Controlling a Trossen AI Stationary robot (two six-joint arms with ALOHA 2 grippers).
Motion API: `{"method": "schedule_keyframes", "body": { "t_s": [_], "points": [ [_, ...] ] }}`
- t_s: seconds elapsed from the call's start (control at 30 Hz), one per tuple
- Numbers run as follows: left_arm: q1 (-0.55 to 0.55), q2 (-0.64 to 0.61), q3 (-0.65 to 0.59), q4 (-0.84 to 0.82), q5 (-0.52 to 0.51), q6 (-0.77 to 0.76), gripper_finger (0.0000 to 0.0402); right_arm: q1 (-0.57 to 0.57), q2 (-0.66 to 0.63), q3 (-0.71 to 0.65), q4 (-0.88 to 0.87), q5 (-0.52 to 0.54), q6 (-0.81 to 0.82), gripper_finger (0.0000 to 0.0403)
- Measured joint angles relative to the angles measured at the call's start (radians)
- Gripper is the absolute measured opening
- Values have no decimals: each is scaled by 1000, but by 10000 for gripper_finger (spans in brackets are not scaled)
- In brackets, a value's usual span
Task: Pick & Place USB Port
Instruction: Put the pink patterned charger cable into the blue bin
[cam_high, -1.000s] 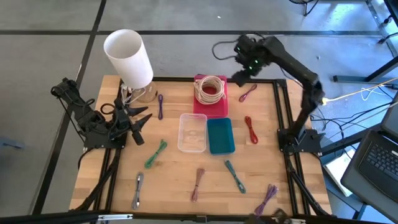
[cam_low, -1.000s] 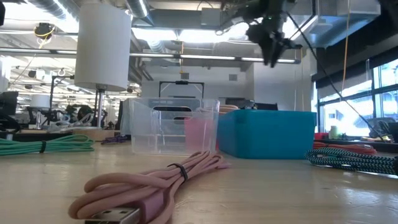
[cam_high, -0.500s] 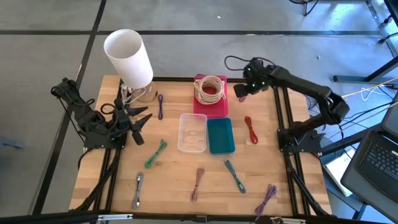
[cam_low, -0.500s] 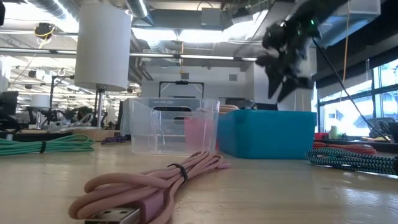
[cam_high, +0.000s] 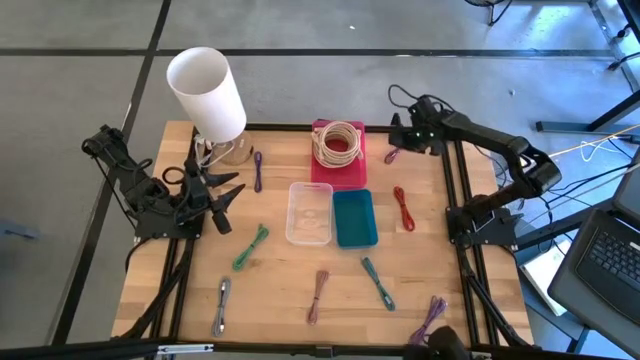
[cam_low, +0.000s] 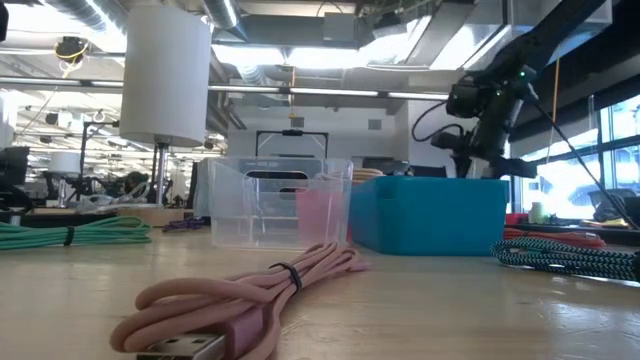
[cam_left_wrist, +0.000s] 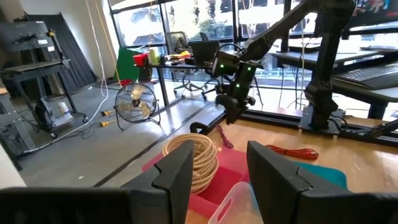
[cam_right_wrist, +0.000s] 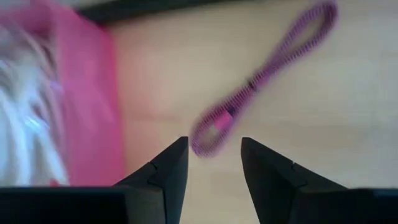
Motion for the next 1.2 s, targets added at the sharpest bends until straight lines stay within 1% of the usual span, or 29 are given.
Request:
{"method": "schedule_keyframes", "body": {
  "t_s": [0.1,0.17,0.27,0.7,0.9,1.0,1.07,1.13,1.17,1.2],
  "points": [
    [0,0,0,0,0,5,143,0,7,0,57,31,77,151],
    [0,0,0,0,0,5,143,0,27,0,64,43,121,151],
    [0,0,0,-1,0,5,143,0,68,0,66,43,148,151],
    [0,0,0,-5,2,6,143,0,233,0,139,34,145,151],
    [0,0,0,-14,3,6,143,0,264,3,156,41,121,147],
    [0,0,0,-24,3,6,143,0,264,2,152,53,95,119],
    [0,0,0,-29,3,6,143,0,265,1,148,53,75,85],
    [0,0,0,-29,3,6,143,0,266,1,150,55,54,40],
    [0,0,0,-29,3,6,143,0,265,1,153,54,44,24],
    [0,0,0,-29,3,6,143,1,262,0,158,53,35,17]
  ]
}}
